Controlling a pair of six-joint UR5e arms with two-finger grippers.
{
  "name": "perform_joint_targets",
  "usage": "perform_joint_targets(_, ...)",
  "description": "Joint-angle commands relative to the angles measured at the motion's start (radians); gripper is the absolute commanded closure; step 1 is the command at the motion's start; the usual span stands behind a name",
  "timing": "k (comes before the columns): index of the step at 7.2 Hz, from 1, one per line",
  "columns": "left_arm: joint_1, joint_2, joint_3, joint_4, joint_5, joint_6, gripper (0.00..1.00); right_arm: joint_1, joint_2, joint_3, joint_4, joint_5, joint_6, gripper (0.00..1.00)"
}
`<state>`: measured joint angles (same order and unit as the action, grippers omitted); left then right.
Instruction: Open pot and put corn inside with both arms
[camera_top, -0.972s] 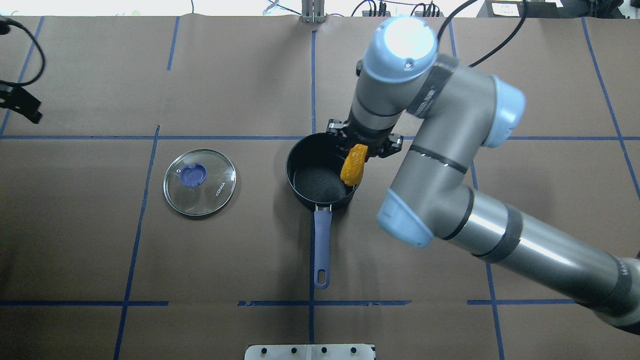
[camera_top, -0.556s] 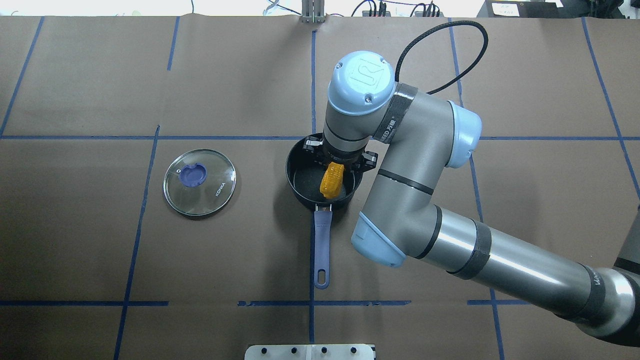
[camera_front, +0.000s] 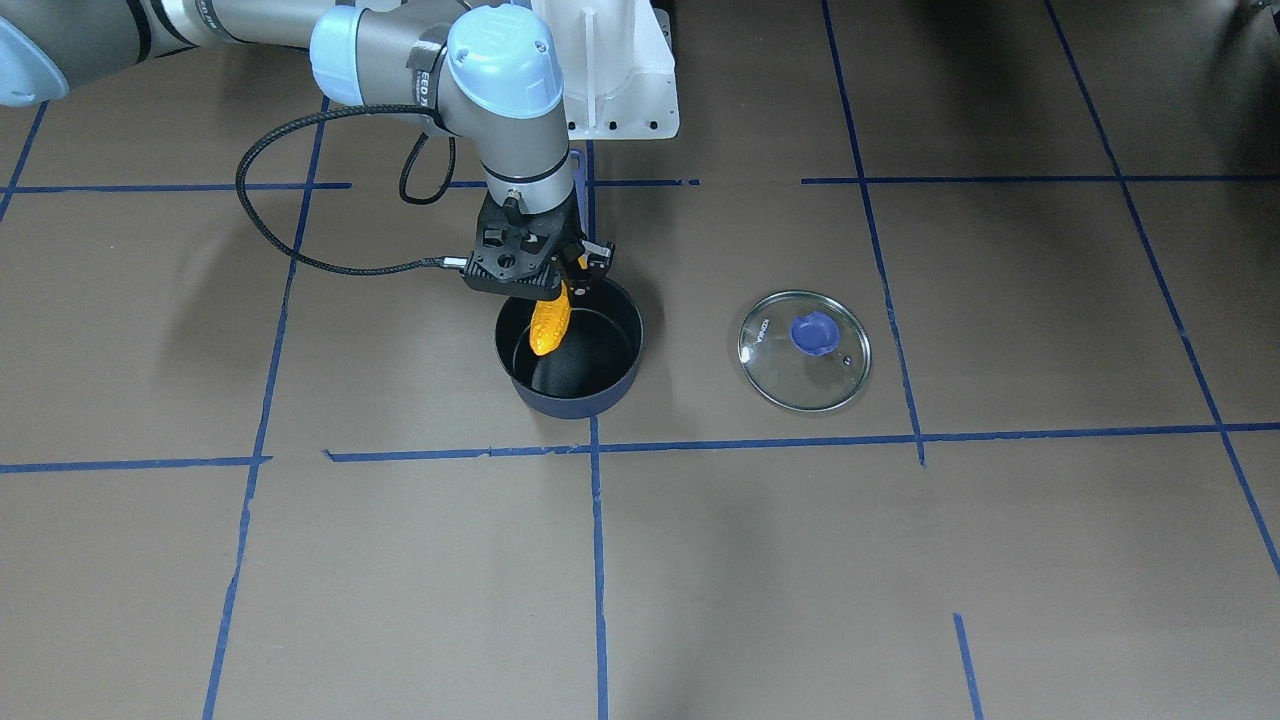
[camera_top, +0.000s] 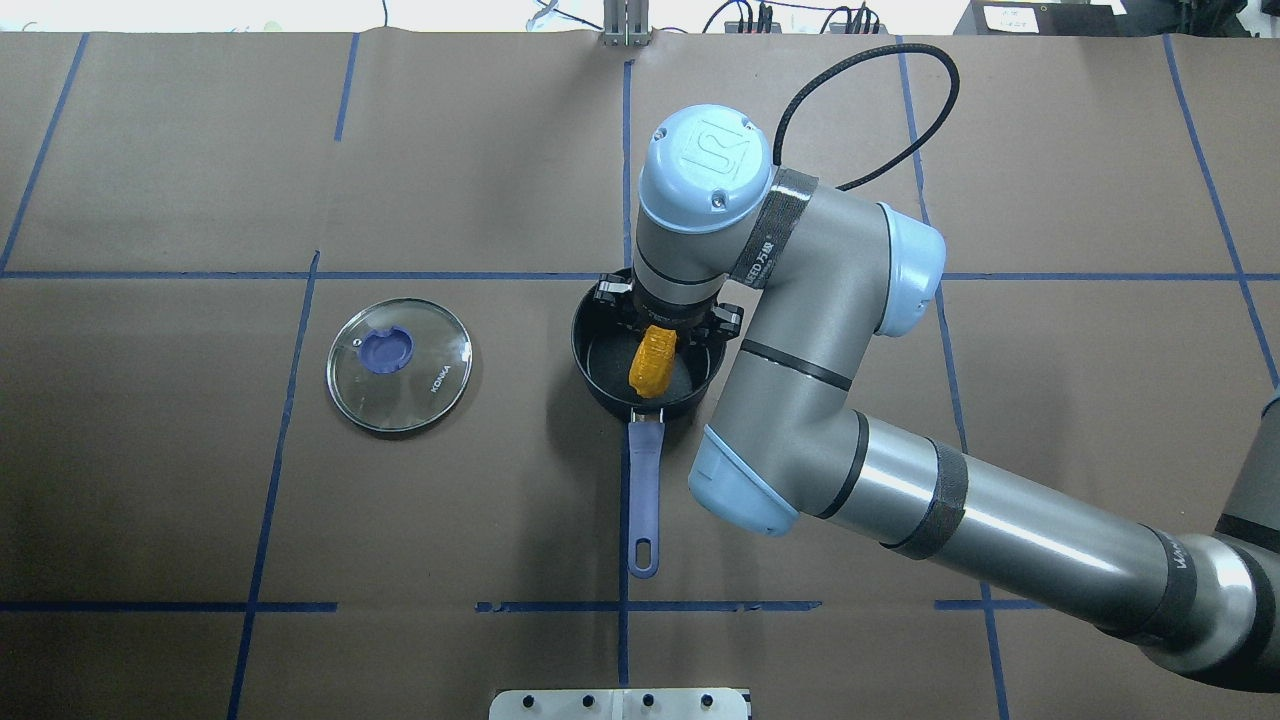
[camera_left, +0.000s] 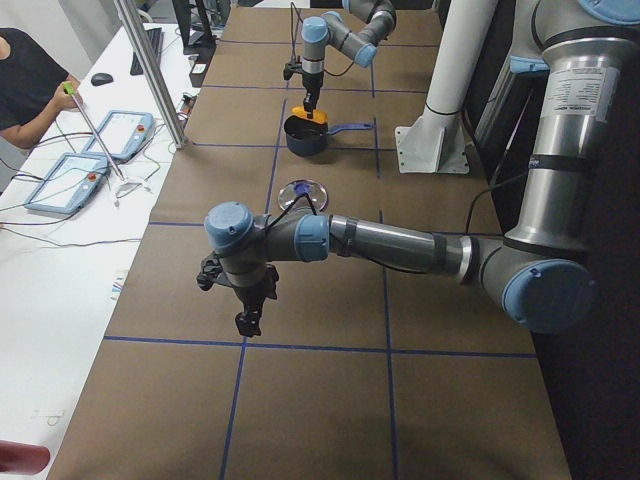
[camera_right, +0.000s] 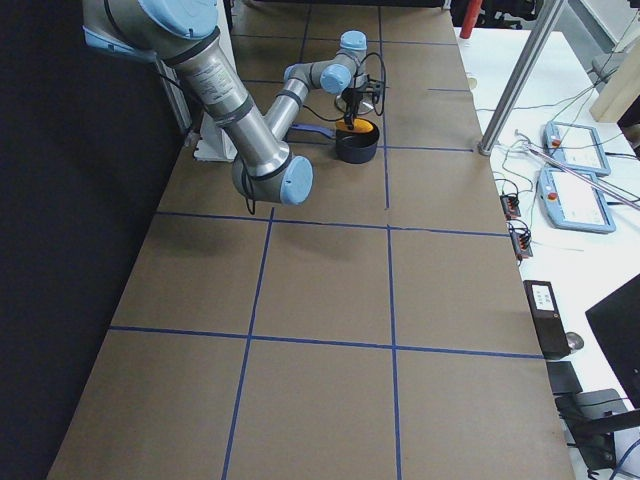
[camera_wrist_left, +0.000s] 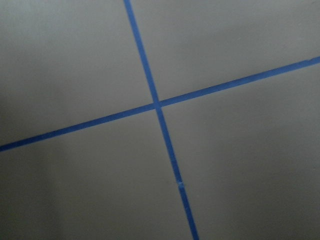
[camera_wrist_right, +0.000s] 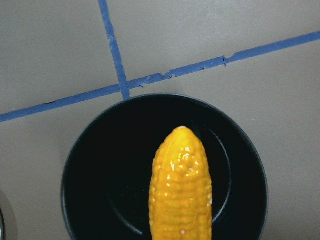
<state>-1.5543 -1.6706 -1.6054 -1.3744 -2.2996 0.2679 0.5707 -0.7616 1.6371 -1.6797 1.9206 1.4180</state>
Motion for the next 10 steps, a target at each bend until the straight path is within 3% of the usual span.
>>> perform_joint_targets(1, -0.024, 0.015, 0.036, -0.014, -0.018, -0.034, 0.0, 0.0, -0.002, 0.0, 0.027, 0.0, -0.002, 0.3)
perform_joint_targets(2, -0.024, 0.014, 0.035, -0.014, -0.018, -0.059, 0.0, 0.0, -0.004, 0.001, 0.035, 0.0, -0.005, 0.0)
perform_joint_targets(6, -0.024, 0.045, 0.025, -0.029, -0.058, -0.116, 0.0, 0.055, -0.034, 0.029, 0.034, 0.024, -0.04, 0.0)
perform_joint_targets(7, -0.024, 0.069, 0.021, -0.032, -0.122, -0.121, 0.0, 0.079, -0.094, 0.09, 0.034, 0.032, -0.091, 0.0)
perform_joint_targets(10, -0.023, 0.15, 0.033, -0.174, -0.12, -0.116, 0.0, 0.237, -0.24, 0.182, 0.038, 0.161, -0.288, 0.0)
